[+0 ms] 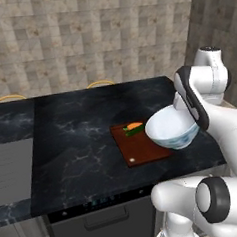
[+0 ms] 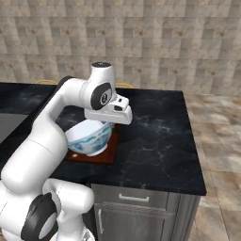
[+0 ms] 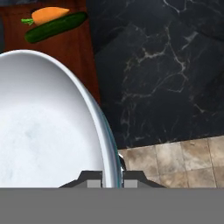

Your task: Place the two vegetables and bowl onto the tray for setting up a vegetable dip station.

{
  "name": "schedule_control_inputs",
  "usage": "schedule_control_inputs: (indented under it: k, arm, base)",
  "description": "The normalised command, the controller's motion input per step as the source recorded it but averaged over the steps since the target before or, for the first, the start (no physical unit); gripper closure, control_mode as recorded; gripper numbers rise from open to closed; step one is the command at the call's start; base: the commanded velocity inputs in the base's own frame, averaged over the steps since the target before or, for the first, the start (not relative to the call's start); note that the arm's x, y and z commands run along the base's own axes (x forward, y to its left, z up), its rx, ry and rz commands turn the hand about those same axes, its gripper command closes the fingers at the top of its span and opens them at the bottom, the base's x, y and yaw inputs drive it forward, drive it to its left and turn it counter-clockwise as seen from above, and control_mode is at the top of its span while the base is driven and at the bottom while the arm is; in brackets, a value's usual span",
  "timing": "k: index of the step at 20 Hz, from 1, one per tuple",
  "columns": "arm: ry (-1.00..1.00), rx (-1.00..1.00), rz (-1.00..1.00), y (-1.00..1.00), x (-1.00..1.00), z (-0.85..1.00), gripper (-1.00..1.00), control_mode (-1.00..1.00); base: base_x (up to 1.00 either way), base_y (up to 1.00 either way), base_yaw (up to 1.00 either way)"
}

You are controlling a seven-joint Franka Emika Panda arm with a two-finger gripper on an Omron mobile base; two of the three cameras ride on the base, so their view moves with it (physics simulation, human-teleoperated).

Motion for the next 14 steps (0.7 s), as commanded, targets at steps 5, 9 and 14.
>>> schedule_control_inputs:
  k: [5,9,14]
  arm:
    - [0.0,0.0,0.0,0.0,0.08,0.0,1.0,-1.0]
    - [0.0,0.03,0.0,0.0,0.65,0.0,1.0,-1.0]
    - [-0.05,0.16,0.0,0.0,0.59,-0.14,1.0,-1.0]
  base:
    - [0.0,0.0,0.0]
    - [0.0,0.0,0.0]
    - [0.0,0.0,0.0]
